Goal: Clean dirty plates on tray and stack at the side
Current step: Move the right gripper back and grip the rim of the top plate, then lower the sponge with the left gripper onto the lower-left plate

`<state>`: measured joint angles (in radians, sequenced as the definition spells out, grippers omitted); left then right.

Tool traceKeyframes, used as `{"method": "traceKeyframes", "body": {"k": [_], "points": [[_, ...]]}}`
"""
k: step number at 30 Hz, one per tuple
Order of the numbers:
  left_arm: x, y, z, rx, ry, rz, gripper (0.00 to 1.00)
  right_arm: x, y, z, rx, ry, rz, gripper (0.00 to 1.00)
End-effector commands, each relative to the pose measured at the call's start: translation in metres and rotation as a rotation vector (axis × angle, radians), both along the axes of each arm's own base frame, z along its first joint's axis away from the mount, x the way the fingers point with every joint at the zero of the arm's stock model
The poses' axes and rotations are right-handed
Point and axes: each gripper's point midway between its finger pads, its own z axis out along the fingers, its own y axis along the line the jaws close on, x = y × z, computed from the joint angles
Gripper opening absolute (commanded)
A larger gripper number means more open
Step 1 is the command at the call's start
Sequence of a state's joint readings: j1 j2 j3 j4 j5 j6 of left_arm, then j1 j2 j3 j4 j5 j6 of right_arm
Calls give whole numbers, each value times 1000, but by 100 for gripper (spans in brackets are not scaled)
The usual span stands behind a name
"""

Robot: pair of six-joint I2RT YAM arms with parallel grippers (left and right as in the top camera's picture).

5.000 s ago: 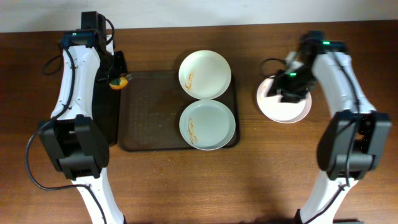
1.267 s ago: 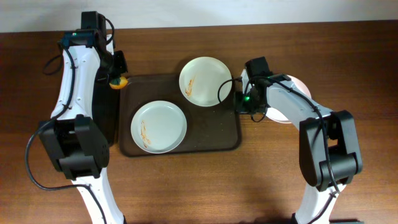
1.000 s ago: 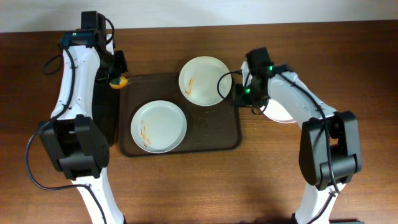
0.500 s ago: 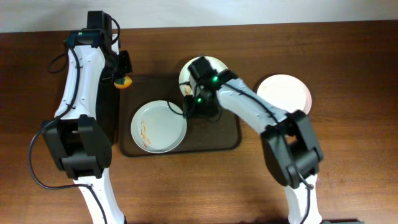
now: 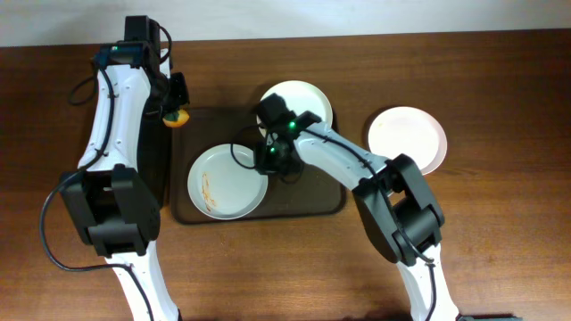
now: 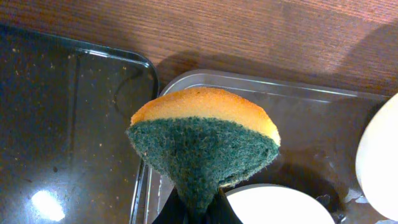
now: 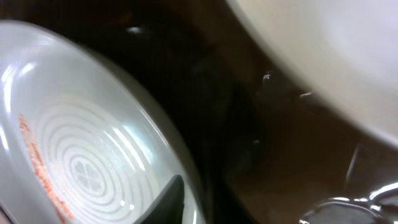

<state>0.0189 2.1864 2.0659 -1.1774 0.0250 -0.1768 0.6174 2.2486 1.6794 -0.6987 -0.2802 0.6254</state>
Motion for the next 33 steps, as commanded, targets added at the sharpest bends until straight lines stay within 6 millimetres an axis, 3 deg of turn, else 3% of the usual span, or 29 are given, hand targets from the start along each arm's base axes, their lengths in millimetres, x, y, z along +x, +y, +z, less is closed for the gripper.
{"method": "traceKeyframes", "body": {"k": [1,6,13,18,24,28,33], "points": [[-8,1,-12,2,42,-3,1,3,-3,-14,-50,13,-89,4],[-20,-25,-29,-81,97,-46,1,5,-6,-15,-53,49,-218,4],[-49,-49,-69,-64,200,-174,1,8,-3,-12,-5,61,-191,4],[-69,-47,-106,-44,252,-193,1,10,-9,-12,2,70,-180,4],[-64,-49,-141,-23,170,-323,1,10,-8,-11,6,67,-176,4],[-80,-63,-146,-46,208,-432,1,11,-8,-11,7,62,-169,4],[-129,-68,-143,-74,398,-500,1,12,-7,-11,11,57,-168,4]]}}
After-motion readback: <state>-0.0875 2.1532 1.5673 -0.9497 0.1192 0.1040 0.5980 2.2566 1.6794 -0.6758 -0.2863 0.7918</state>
